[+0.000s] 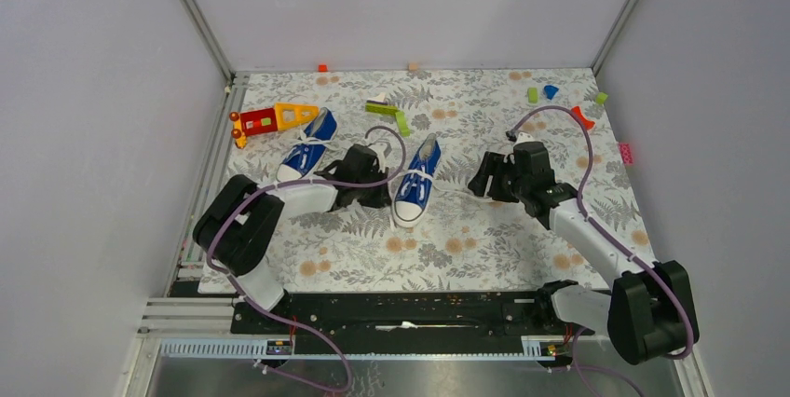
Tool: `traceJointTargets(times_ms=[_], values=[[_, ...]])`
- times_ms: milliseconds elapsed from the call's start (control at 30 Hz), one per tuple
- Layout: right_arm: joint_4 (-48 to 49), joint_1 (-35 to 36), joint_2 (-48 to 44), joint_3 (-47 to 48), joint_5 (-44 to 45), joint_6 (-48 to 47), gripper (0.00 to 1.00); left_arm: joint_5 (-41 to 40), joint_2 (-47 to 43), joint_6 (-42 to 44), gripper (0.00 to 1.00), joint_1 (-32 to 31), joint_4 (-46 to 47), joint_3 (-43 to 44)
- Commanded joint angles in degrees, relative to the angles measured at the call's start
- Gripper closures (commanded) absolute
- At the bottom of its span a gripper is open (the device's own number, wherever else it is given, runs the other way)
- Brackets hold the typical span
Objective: Tie the shoes
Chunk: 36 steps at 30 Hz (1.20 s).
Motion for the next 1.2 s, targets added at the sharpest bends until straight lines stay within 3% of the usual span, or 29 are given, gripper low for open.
traceJointTargets(times_ms=[0, 300, 400, 500, 700, 1067, 1100, 1167], values=[[2.8, 1.2, -2.5, -0.4, -4.0, 0.4, 0.29, 5.7, 1.2, -2.5, 1.00, -3.0, 1.5, 3.1], [4.8, 1.7, 5.3, 1.6, -10.5, -2.5, 0.29, 10.6, -1.6, 0.2, 1.00, -3.5, 2.2, 2.9], [6.6, 2.2, 8.6, 2.4, -12.6, -1.4, 0.29, 18.3, -3.5, 2.7, 1.00, -5.3, 4.8, 3.2], [6.9, 3.2, 10.3, 3.6, -12.4, -0.3, 0.29, 13.9, -5.1, 3.7, 1.00, -8.2, 0.8, 5.7], [6.3, 4.6, 11.8, 5.3, -10.2, -2.2, 0.27, 0.1, -6.7, 2.6, 1.00, -5.8, -4.7, 6.8], [10.3, 7.3, 14.0, 5.8, -8.4, -2.7, 0.26, -17.3, -18.8, -6.3, 1.00, 2.9, -3.2, -4.4], [10.2, 7.3, 14.0, 5.7, -7.7, -2.7, 0.26, -17.7, -19.6, -7.5, 0.97, 3.5, -3.6, -5.7], [9.5, 7.3, 13.8, 5.7, -6.5, -2.8, 0.26, -17.7, -20.7, -8.8, 0.75, 4.0, -5.2, -7.4]])
